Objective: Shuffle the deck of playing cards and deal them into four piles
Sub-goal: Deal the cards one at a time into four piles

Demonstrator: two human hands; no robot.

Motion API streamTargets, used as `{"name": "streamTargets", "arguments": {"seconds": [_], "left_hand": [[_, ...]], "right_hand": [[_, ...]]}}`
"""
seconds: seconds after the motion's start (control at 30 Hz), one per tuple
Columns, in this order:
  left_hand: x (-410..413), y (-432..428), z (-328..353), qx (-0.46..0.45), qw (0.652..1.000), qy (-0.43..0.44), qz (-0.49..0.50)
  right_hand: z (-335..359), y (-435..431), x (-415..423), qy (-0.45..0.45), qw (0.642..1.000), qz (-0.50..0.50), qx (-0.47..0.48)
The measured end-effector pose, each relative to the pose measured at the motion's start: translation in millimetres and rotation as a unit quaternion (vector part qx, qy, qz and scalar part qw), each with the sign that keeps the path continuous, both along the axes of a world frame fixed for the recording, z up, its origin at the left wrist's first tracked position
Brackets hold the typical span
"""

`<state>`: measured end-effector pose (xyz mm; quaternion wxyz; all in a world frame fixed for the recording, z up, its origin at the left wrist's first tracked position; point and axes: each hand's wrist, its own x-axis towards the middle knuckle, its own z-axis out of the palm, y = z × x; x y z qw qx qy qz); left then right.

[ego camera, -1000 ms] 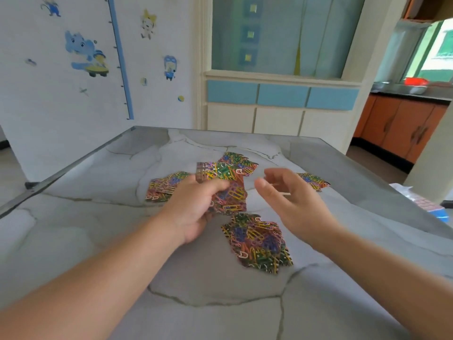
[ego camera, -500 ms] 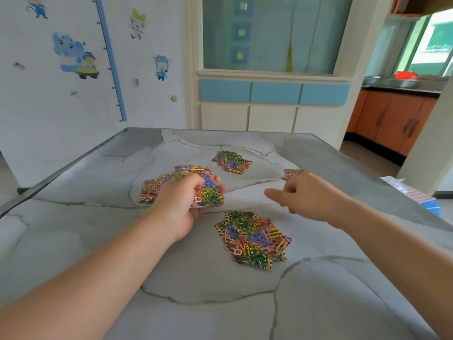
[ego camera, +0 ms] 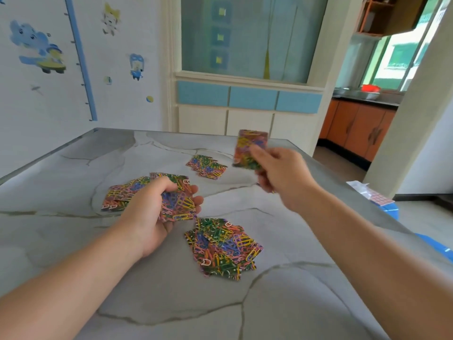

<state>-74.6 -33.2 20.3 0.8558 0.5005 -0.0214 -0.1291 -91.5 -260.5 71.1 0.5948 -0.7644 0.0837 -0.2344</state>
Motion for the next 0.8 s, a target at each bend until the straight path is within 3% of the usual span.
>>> {"name": "streamTargets", "arguments": {"seconds": [0.07,0.1,0.17,0.2,0.3,0.37,0.5,0.63,0.7,0.8], "left_hand": [[1,1,-1,0.019,1.0,0.003,-0.012],[0,1,-1,0.036,0.999,-0.001,-0.013],[-1,0,-1,0.056,0.998,-0.018,-0.013],[0,-1,-1,0.067,0.997,-0.029,-0.011],[-1,1,-1,0.11,0.992,-0.053,0.0],[-1,1,0,0.136,0.989,-0.06,0.015],[-5,5,4,0.149,0.985,-0.09,0.002],[5,16,5,0.099,0.989,-0.081,0.07],[14,27,6,0.047,0.993,-0.038,0.106],[20,39,6,-0.019,0.992,0.004,0.124]], "right_hand": [[-2,-33,8,0.059,0.997,-0.051,-0.011],[-9,-48,9,0.143,0.983,-0.066,-0.098],[-27,-72,6,0.294,0.906,-0.073,-0.296],[-32,-77,7,0.307,0.884,-0.075,-0.346],[-29,-67,9,0.186,0.934,-0.102,-0.287],[-19,-37,5,0.14,0.959,-0.032,-0.245],[-22,45,-14,0.14,0.945,0.196,-0.222],[-22,90,-6,0.032,0.951,0.152,-0.267],[-2,96,11,-0.02,0.972,0.137,-0.188],[30,88,55,-0.049,0.991,0.121,0.015]]}}
